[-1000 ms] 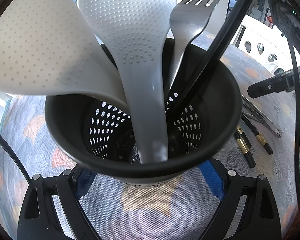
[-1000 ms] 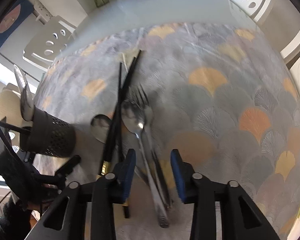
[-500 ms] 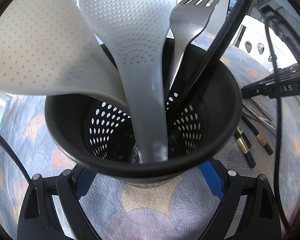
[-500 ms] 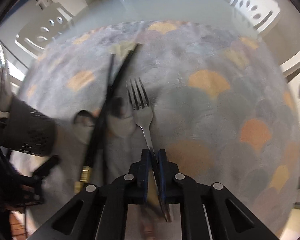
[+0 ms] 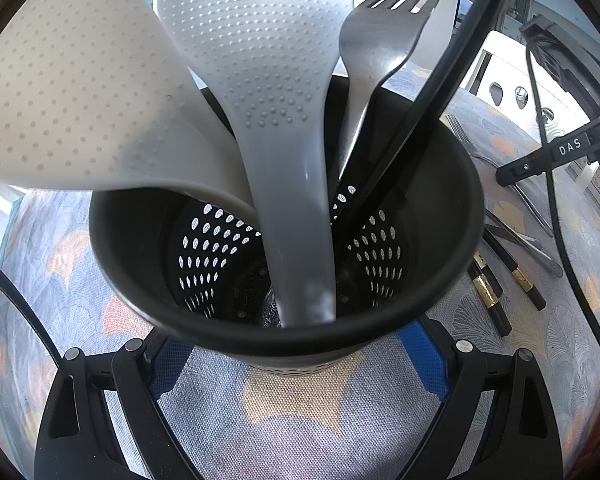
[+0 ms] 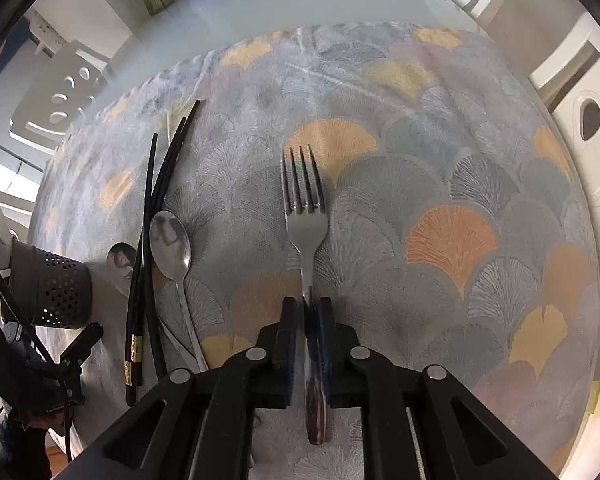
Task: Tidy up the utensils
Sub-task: 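Lift the silver fork off the cloth with the right gripper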
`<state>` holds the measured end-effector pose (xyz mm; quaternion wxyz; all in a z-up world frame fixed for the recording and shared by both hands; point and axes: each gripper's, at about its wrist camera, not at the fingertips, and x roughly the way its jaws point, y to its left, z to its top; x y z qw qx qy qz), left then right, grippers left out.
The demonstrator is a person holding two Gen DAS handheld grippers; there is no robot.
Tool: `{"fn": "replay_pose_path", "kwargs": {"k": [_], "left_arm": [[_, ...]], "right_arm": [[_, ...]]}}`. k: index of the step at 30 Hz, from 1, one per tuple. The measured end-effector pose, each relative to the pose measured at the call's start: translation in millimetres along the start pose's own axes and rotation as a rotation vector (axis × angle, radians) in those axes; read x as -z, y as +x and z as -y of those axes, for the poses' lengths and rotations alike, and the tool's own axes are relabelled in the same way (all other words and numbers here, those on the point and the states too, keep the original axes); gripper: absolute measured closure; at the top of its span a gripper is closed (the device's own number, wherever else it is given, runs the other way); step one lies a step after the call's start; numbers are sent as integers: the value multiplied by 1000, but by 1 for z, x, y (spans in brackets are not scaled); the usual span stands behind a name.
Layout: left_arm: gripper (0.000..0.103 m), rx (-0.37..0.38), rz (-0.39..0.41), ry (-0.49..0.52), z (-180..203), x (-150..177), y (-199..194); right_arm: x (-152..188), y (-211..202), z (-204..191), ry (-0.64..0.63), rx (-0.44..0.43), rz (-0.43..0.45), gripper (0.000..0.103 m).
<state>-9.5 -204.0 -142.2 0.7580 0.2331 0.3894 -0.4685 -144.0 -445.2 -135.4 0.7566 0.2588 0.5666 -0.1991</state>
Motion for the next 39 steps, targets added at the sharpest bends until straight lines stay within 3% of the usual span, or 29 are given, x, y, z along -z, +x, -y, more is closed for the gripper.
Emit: {"fn": "replay_pose_path", "kwargs": {"k": [6, 7, 8, 10, 27, 39], "left_arm": [[11, 0, 0, 0, 0, 0, 0], [11, 0, 0, 0, 0, 0, 0], [11, 0, 0, 0, 0, 0, 0], [11, 0, 0, 0, 0, 0, 0], [11, 0, -1, 0, 0, 0, 0], [11, 0, -1, 0, 0, 0, 0]], "right_arm": [[-7, 6, -19, -86, 93, 38, 85], [-7, 6, -21, -98, 106, 49, 87], [-6, 5, -22, -113, 115, 58, 96], [-5, 4, -23, -124, 121, 69, 98], [20, -89, -17, -47, -21, 308, 98], [-2, -173, -49, -128, -62, 517, 98]]}}
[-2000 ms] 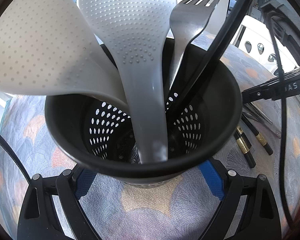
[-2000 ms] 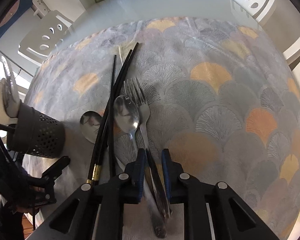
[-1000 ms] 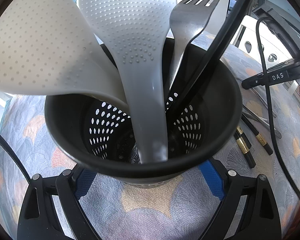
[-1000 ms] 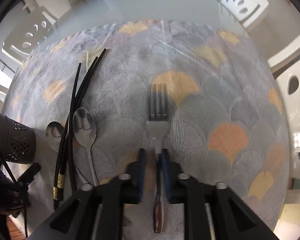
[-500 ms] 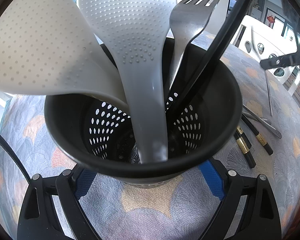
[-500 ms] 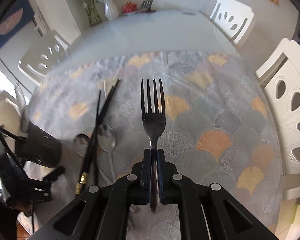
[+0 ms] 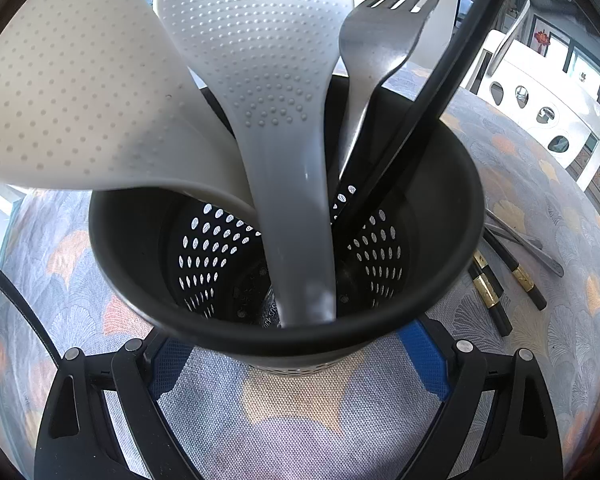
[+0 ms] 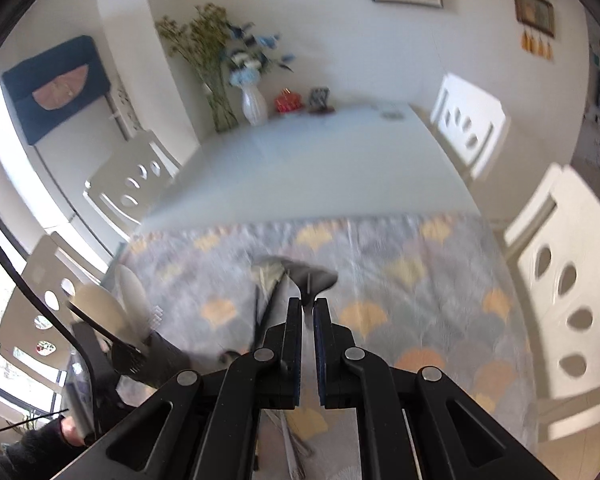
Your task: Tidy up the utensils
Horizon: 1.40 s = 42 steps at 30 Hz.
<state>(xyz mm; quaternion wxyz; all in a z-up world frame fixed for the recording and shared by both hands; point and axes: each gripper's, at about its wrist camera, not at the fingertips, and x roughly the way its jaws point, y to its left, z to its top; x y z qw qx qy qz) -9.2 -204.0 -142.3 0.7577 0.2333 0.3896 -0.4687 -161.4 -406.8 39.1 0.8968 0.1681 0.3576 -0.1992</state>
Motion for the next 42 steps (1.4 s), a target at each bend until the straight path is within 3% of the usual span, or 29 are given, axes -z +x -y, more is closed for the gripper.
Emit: {"fn": "replay_pose_path", "kwargs": {"k": [7, 15, 19, 23, 26, 28, 30, 36, 39, 42], "left_arm": [[11, 0, 0, 0, 0, 0, 0], [11, -1, 0, 0, 0, 0, 0], [11, -2, 0, 1, 0, 0, 0], [11, -2, 1, 2, -1, 0, -1], [11, 0, 0, 1, -1, 0, -2], [11, 0, 1, 1, -1, 0, -1], [11, -1, 0, 1, -1, 0, -2], [11, 0, 0, 1, 0, 0, -1], [11, 1, 0, 0, 0, 0, -1], [11, 1, 0, -1, 0, 0, -1]], "right_arm": [[-26, -37, -27, -69, -45, 100, 98], [-54, -75, -69, -143, -155, 219, 98], [-62, -74, -89, -189, -163, 231, 98], [-62, -65, -80, -152, -164, 209, 98], [-57, -46, -63, -124, -141, 130, 91], [-47, -18, -46, -77, -136, 38, 77], [-33, 12, -30, -20, -165, -62, 57], [6, 103, 8, 142, -217, -287, 58], [13, 135, 10, 140, -192, -338, 64], [6, 160, 10, 134, -159, -330, 65]]}}
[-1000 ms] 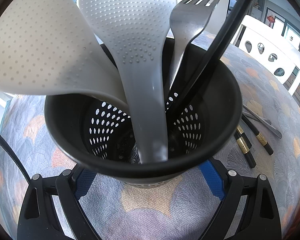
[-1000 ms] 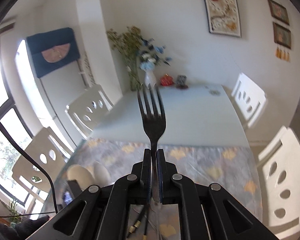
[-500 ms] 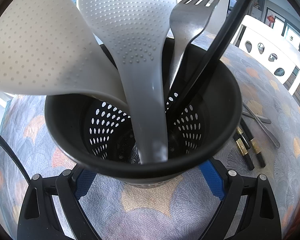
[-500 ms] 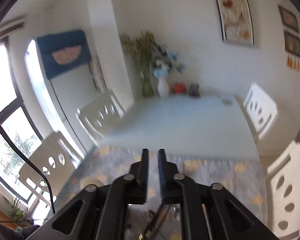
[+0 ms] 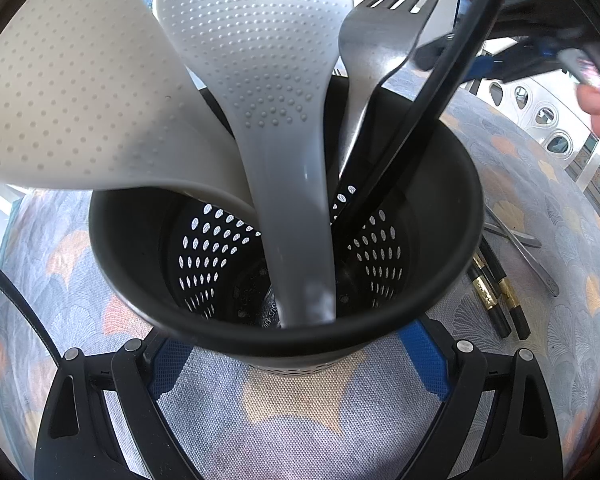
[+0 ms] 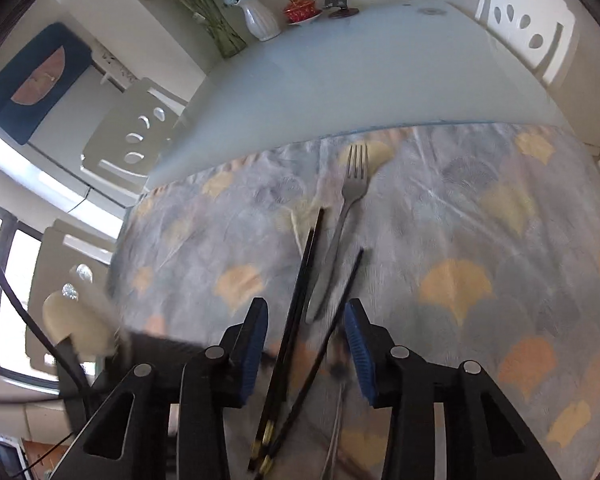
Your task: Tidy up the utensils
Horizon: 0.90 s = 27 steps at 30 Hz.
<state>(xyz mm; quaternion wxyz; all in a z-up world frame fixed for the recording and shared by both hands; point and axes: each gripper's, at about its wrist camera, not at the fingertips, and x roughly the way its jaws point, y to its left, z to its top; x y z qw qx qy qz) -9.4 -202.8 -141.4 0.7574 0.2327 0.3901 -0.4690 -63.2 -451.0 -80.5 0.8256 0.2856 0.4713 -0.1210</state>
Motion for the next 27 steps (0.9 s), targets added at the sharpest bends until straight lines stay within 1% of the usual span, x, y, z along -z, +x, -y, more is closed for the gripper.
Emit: {"fn": "replay_pose_path", "kwargs": {"k": [1, 3, 5, 7, 8, 11, 13, 14, 15, 17, 19, 21, 24, 27], "left_arm": [[10, 0, 0, 0, 0, 0, 0], [10, 0, 0, 0, 0, 0, 0], [10, 1, 0, -1, 0, 0, 0], [10, 2, 0, -1, -1, 0, -1], [10, 3, 0, -2, -1, 1, -1], [10, 5, 0, -3, -2, 1, -2], [10, 5, 0, -3, -2, 1, -2], [10, 5, 0, -3, -2, 1, -2], [10, 6, 0, -3, -3, 1, -2], [10, 7, -1, -2, -3, 1, -2], [9, 10, -1, -2, -2, 1, -2], [8, 10, -3, 0, -2, 1, -2], [8, 9, -4, 1, 0, 0, -2], [8, 9, -4, 1, -1, 0, -2]], "right_arm": [[-6, 7, 1, 3, 24, 1, 66], [-20, 21, 6, 23, 31, 0, 68], [-32, 32, 8, 36, 57, -4, 69], [-43, 48, 12, 45, 69, -25, 70], [-46, 54, 12, 47, 72, -34, 72], [-54, 77, 10, 32, 108, -77, 72], [-55, 87, 9, 22, 136, -83, 74], [-55, 87, 7, -3, 167, -58, 78], [-56, 90, 3, -31, 206, -52, 89], [-54, 93, -5, -93, 252, -32, 92], [-53, 93, -8, -110, 250, -23, 94], [-52, 88, -3, -90, 211, -16, 97], [-49, 70, 2, -58, 177, 16, 98], [-43, 43, 3, -50, 134, 62, 98]]}}
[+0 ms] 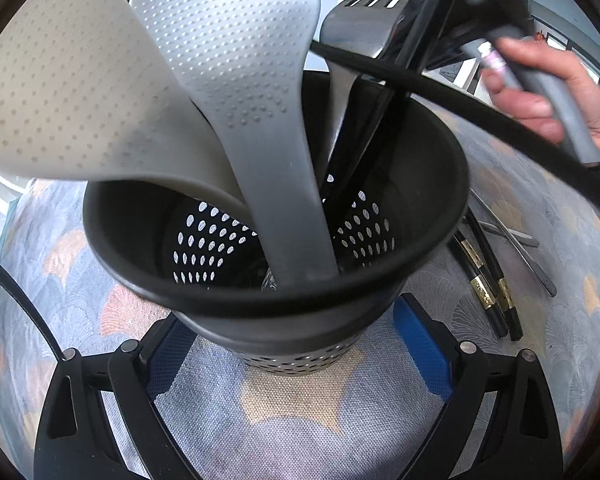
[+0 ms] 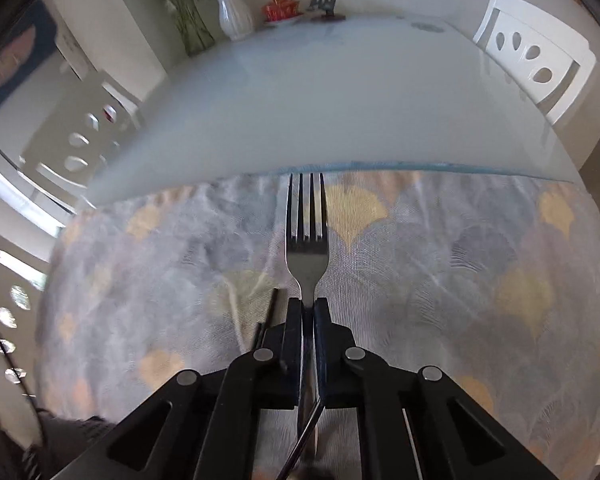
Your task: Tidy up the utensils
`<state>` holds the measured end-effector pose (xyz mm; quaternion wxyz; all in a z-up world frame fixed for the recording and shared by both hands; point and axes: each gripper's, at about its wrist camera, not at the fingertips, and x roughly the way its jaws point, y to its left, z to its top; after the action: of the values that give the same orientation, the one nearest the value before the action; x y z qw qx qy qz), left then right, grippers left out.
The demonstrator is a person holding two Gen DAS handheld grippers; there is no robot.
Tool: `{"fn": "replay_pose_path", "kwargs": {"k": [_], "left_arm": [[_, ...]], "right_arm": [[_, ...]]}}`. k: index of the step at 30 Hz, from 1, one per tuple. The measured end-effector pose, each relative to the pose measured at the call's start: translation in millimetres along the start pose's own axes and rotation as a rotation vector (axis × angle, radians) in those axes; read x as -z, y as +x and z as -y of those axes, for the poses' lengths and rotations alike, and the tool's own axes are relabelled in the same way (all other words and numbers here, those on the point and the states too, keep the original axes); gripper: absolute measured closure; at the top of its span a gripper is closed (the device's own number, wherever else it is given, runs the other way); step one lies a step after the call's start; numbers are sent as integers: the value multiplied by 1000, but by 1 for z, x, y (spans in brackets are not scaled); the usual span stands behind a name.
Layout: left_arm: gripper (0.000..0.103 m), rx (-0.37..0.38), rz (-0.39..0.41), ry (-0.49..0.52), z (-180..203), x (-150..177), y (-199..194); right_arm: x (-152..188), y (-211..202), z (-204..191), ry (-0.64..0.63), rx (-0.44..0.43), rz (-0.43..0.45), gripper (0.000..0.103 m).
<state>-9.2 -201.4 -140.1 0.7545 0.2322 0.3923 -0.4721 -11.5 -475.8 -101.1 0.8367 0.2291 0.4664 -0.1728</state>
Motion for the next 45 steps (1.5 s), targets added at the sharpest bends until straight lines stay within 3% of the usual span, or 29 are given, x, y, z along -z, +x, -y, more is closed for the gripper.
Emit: {"fn": "replay_pose_path", "kwargs": {"k": [12, 18, 22, 26, 29, 31, 33, 34, 45], "left_arm": [[8, -6, -1, 3, 6, -3, 2], [8, -6, -1, 3, 6, -3, 2], [8, -8, -1, 2, 4, -4, 3], [8, -11, -1, 3, 3, -5, 4], [8, -10, -1, 3, 6, -5, 3], [8, -10, -1, 3, 6, -5, 3], [8, -10, -1, 3, 6, -5, 3], [8, -10, -1, 3, 6, -5, 3], [8, -10, -1, 3, 6, -5, 3]], "right_arm": [[30, -118, -2, 22, -45, 185, 98], [26, -181, -13, -19, -56, 308, 98], [25, -201, -17, -46, -45, 321, 98], [28, -183, -15, -61, -24, 225, 96], [31, -152, -16, -91, -63, 87, 89], [34, -132, -20, -126, -75, 38, 81], [36, -110, -28, -178, -85, -6, 64], [36, -99, -33, -209, -90, -24, 62], [10, 10, -76, -589, -134, -262, 61]]}}
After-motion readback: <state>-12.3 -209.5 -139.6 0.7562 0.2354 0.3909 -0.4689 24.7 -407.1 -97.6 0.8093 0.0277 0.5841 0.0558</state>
